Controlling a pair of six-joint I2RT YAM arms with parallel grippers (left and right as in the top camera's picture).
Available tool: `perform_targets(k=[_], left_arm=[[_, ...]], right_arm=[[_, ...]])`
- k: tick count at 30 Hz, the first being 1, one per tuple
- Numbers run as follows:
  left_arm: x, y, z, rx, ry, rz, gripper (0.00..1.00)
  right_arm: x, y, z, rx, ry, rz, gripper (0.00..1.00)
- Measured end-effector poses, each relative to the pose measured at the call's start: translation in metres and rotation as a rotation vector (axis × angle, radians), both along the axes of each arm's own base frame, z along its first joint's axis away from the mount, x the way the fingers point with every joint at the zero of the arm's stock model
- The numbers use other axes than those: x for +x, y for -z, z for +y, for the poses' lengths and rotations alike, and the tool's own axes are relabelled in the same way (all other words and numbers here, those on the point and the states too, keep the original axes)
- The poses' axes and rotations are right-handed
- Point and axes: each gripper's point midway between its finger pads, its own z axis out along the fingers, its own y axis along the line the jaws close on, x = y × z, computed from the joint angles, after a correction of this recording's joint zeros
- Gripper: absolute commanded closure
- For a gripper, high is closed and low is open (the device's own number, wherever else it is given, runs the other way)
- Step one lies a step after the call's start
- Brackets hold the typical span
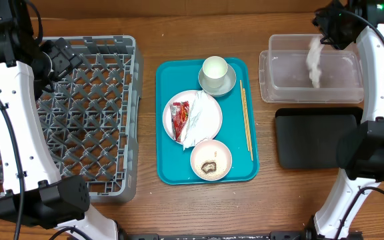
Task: Sort waste into correct bins and load items into the dishwasher
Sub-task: 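Carry the tissue to the clear bin and release it, then return the right gripper to the plate and grasp remaining tissue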
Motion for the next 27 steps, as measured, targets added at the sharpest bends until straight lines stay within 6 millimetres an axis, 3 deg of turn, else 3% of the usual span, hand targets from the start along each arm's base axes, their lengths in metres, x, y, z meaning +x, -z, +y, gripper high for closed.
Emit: perform_targets(k=[3, 7, 10, 12, 14, 15, 17, 19, 24, 27], left_arm=[[0.000, 0.000, 0.000, 0.000, 0.000, 0.000, 0.00], [0.000, 0.000, 0.000, 0.000, 0.000, 0.000, 0.00], [0.000, 0.000, 0.000, 0.000, 0.000, -0.001, 0.00], [0.000, 0.000, 0.000, 0.000, 0.000, 0.000, 0.00], [0.000, 0.000, 0.000, 0.000, 0.000, 0.000, 0.00], [0.000, 0.000, 0.000, 0.000, 0.000, 0.000, 0.00], [0.000, 0.000, 0.000, 0.000, 0.000, 0.000, 0.00], [0.000, 0.000, 0.000, 0.000, 0.000, 0.000, 0.00], [0.000, 0.000, 0.000, 0.000, 0.000, 0.000, 0.00], [0.000, 0.000, 0.000, 0.000, 0.000, 0.000, 0.00]], right_arm=[[-0.002, 0.003, 0.011, 0.016, -0.049, 0.011, 0.20], [-0.020, 0.007, 0.046, 0.120, -0.185, 0.068, 0.22], [-0.054, 0.000, 0.087, 0.174, -0.339, 0.144, 0.20], [-0.084, -0.006, 0.126, 0.154, -0.463, 0.201, 0.19], [-0.102, -0.008, 0.162, 0.118, -0.569, 0.216, 0.20], [-0.116, -0.003, 0.198, 0.084, -0.663, 0.226, 0.22], [-0.129, 0.013, 0.233, 0.052, -0.738, 0.240, 0.25], [-0.138, 0.046, 0.264, -0.002, -0.757, 0.255, 0.28], [-0.173, 0.117, 0.301, -0.056, -0.720, 0.345, 0.39], [-0.170, 0.139, 0.306, -0.037, -0.650, 0.323, 0.39]])
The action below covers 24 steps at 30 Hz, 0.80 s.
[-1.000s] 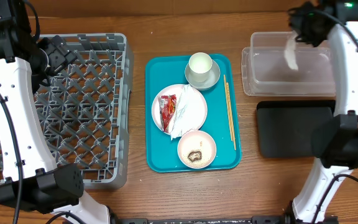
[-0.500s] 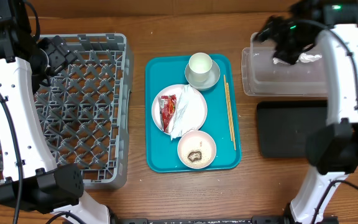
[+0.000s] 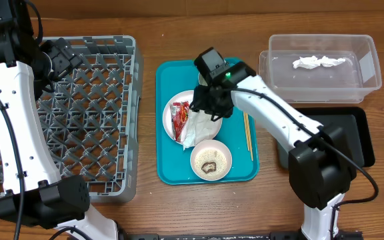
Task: Sort waste into correct bins and load items into the dishwasher
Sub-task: 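Return the right gripper to the plate and grasp remaining tissue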
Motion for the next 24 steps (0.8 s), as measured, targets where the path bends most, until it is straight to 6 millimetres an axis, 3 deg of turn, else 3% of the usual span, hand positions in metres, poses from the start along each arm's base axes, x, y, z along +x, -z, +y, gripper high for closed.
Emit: perform_targets(k=[7, 16, 19, 21, 24], left_arm=[[0.000, 0.000, 0.000, 0.000, 0.000, 0.000, 0.00], [0.000, 0.000, 0.000, 0.000, 0.000, 0.000, 0.00], [0.000, 0.000, 0.000, 0.000, 0.000, 0.000, 0.00], [0.000, 0.000, 0.000, 0.000, 0.000, 0.000, 0.00], [0.000, 0.000, 0.000, 0.000, 0.000, 0.000, 0.00]], right_arm=[[-0.022, 0.033, 0.016, 0.031, 0.045, 0.039, 0.42], [-0.030, 0.050, 0.019, 0.049, 0.073, 0.049, 0.54], [-0.028, 0.049, 0.023, 0.060, 0.069, 0.037, 0.75], [-0.031, 0.048, 0.029, 0.063, 0.051, 0.029, 0.96], [-0.036, 0.049, 0.032, 0.047, 0.045, 0.027, 0.96]])
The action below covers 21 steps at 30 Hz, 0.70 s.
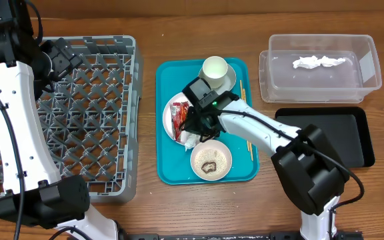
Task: Sort waste into correct bins and load items into the dishwasher
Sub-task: 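Return the right gripper to the plate and grasp remaining tissue, then drop the second tissue piece into the clear bin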
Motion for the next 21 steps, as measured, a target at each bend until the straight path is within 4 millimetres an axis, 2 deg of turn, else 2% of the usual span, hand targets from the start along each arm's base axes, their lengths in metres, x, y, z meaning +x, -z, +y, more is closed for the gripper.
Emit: perform_targets(k=[4, 6, 10, 13, 15, 16, 17, 18, 19, 20, 21], left_arm=[[0.000, 0.000, 0.000, 0.000, 0.000, 0.000, 0.00], [0.000, 0.000, 0.000, 0.000, 0.000, 0.000, 0.00], [0.000, 0.000, 0.000, 0.000, 0.000, 0.000, 0.00], [0.000, 0.000, 0.000, 0.000, 0.000, 0.000, 0.00], [0.000, 0.000, 0.000, 0.000, 0.000, 0.000, 0.00], [0.000, 0.000, 0.000, 0.000, 0.000, 0.000, 0.00], [0.000, 0.000, 0.000, 0.000, 0.000, 0.000, 0.00], [0.000, 0.000, 0.000, 0.000, 0.000, 0.000, 0.00], [0.000, 0.000, 0.000, 0.000, 0.000, 0.000, 0.00], [0.000, 0.000, 0.000, 0.000, 0.000, 0.000, 0.00], [0.000, 0.000, 0.000, 0.000, 0.000, 0.000, 0.00]], right_arm=[[-0.002, 0.002, -0.012, -0.035, 0.014, 0.028, 0.96], [0.004, -0.010, -0.028, -0.057, 0.033, 0.043, 0.96], [0.030, -0.062, -0.043, -0.018, 0.074, -0.040, 0.96], [0.047, -0.120, -0.052, 0.057, 0.093, -0.166, 0.96], [0.053, -0.145, -0.059, 0.083, 0.108, -0.220, 0.96], [0.056, -0.150, -0.062, 0.087, 0.116, -0.233, 0.96], [0.064, -0.161, -0.073, 0.086, 0.144, -0.266, 0.96], [0.077, -0.172, -0.093, 0.074, 0.195, -0.310, 0.96], [0.084, -0.177, -0.104, 0.067, 0.224, -0.330, 0.96], [0.101, -0.189, -0.136, 0.047, 0.307, -0.381, 0.96], [0.111, -0.196, -0.160, 0.032, 0.366, -0.410, 0.96]])
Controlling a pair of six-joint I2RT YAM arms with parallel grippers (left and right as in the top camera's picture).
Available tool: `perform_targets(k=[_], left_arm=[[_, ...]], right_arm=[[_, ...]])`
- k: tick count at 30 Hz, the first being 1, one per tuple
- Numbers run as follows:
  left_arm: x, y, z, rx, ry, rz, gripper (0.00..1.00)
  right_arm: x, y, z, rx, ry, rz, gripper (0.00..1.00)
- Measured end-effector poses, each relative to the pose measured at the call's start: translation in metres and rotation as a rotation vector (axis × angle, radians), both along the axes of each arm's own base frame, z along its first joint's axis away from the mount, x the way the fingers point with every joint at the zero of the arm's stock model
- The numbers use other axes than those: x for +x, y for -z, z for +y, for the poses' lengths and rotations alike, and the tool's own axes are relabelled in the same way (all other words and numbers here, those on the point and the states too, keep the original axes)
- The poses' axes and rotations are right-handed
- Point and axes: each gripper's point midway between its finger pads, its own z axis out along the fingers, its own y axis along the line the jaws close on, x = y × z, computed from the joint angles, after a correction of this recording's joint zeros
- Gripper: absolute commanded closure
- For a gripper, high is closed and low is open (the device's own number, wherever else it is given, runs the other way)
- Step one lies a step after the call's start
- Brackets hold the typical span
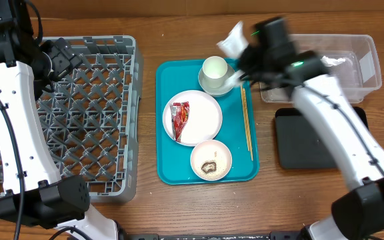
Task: Sort waste into correct bins and load items into the dishwasher
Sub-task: 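Drop the second tissue piece into the clear bin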
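Observation:
My right gripper (240, 48) is blurred, between the cup and the clear bin, and is shut on a white napkin (232, 37). On the teal tray (169, 170) lie a white plate (205, 117) with a red wrapper (180, 118), a cup (215, 69) on a saucer, chopsticks (246, 120) and a bowl (211, 161) with food scraps. The clear bin (372, 70) holds a crumpled white tissue (333, 61). My left gripper (63, 56) hovers over the grey dish rack (85, 120); its jaws are not clear.
A black tray (312, 143) lies below the clear bin at the right. The dish rack fills the left side of the wooden table. My right arm stretches across the black tray and the clear bin's left end.
My right gripper was down on the napkin on the plate. Now it is up and to the right, past the cup, with the napkin in it. The plate keeps only the red wrapper.
My right gripper held a white tissue over the clear bin. Then the tissue lay in the bin and the gripper was at the plate. It then sat on the napkin there, and now holds that napkin near the bin. The left arm stayed still.

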Motion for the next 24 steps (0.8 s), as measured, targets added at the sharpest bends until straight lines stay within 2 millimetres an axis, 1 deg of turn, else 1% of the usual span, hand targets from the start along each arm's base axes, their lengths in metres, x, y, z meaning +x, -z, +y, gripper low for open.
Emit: perform_targets(k=[1, 3, 4, 5, 6, 7, 8, 9, 10, 11, 12, 13, 14, 15, 17, 19, 20, 21, 23, 24], left_arm=[[0.000, 0.000, 0.000, 0.000, 0.000, 0.000, 0.00], [0.000, 0.000, 0.000, 0.000, 0.000, 0.000, 0.00], [0.000, 0.000, 0.000, 0.001, 0.000, 0.000, 0.00], [0.000, 0.000, 0.000, 0.000, 0.000, 0.000, 0.00], [0.000, 0.000, 0.000, 0.000, 0.000, 0.000, 0.00], [0.000, 0.000, 0.000, 0.000, 0.000, 0.000, 0.00], [0.000, 0.000, 0.000, 0.000, 0.000, 0.000, 0.00], [0.000, 0.000, 0.000, 0.000, 0.000, 0.000, 0.00], [0.000, 0.000, 0.000, 0.000, 0.000, 0.000, 0.00], [0.000, 0.000, 0.000, 0.000, 0.000, 0.000, 0.00], [0.000, 0.000, 0.000, 0.000, 0.000, 0.000, 0.00], [0.000, 0.000, 0.000, 0.000, 0.000, 0.000, 0.00], [0.000, 0.000, 0.000, 0.000, 0.000, 0.000, 0.00], [0.000, 0.000, 0.000, 0.000, 0.000, 0.000, 0.00], [0.000, 0.000, 0.000, 0.000, 0.000, 0.000, 0.00], [0.000, 0.000, 0.000, 0.000, 0.000, 0.000, 0.00], [0.000, 0.000, 0.000, 0.000, 0.000, 0.000, 0.00], [0.000, 0.000, 0.000, 0.000, 0.000, 0.000, 0.00], [0.000, 0.000, 0.000, 0.000, 0.000, 0.000, 0.00], [0.000, 0.000, 0.000, 0.000, 0.000, 0.000, 0.00]], right_arm=[[0.010, -0.006, -0.028, -0.008, 0.069, -0.023, 0.96], [0.024, -0.013, -0.080, -0.022, 0.193, -0.056, 0.96], [0.027, -0.013, -0.096, -0.028, 0.230, -0.062, 0.96], [0.031, -0.012, -0.119, -0.032, 0.286, -0.067, 0.96], [0.035, -0.010, -0.133, -0.031, 0.324, -0.068, 0.95], [0.037, -0.007, -0.138, -0.030, 0.340, -0.064, 0.94], [0.042, 0.000, -0.147, -0.026, 0.366, -0.059, 0.92], [0.046, 0.006, -0.151, -0.025, 0.378, -0.054, 0.81], [0.052, 0.019, -0.154, -0.026, 0.388, -0.038, 0.77], [0.055, 0.031, -0.154, -0.028, 0.391, -0.015, 0.67], [0.057, 0.040, -0.154, -0.027, 0.396, 0.006, 0.55], [0.057, 0.046, -0.154, -0.030, 0.397, 0.020, 0.48], [0.058, 0.052, -0.154, -0.029, 0.398, 0.031, 0.31], [0.058, 0.054, -0.154, -0.030, 0.396, 0.036, 0.25], [0.058, 0.053, -0.149, -0.008, 0.377, 0.037, 0.20], [0.058, 0.053, -0.133, 0.049, 0.303, 0.047, 0.20], [0.058, 0.050, -0.121, 0.092, 0.244, 0.048, 0.20], [0.056, 0.045, -0.108, 0.144, 0.180, 0.046, 0.20], [0.051, 0.031, -0.090, 0.204, 0.096, 0.031, 0.20], [0.047, 0.018, -0.079, 0.232, 0.040, 0.011, 0.20]])
